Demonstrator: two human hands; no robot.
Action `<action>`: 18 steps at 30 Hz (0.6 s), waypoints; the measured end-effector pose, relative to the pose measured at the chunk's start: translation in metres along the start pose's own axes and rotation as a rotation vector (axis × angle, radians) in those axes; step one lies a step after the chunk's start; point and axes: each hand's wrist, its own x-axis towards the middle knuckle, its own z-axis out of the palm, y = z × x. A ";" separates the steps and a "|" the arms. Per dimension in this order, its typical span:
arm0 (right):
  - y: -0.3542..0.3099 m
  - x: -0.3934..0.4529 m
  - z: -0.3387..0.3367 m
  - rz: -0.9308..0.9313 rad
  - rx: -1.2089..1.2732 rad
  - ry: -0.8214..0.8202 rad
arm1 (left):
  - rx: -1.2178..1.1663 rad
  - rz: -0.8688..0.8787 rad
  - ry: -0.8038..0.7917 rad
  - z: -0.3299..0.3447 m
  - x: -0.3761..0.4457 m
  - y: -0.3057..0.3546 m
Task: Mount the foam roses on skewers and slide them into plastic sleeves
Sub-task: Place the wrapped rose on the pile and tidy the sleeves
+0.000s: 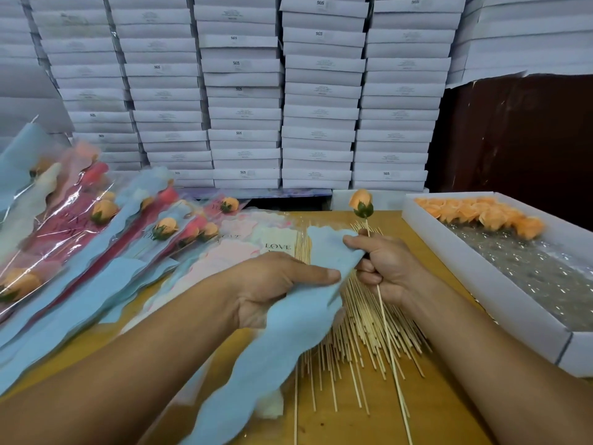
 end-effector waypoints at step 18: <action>0.008 0.001 -0.001 0.016 -0.350 0.018 | 0.058 0.393 0.590 -0.035 0.060 -0.003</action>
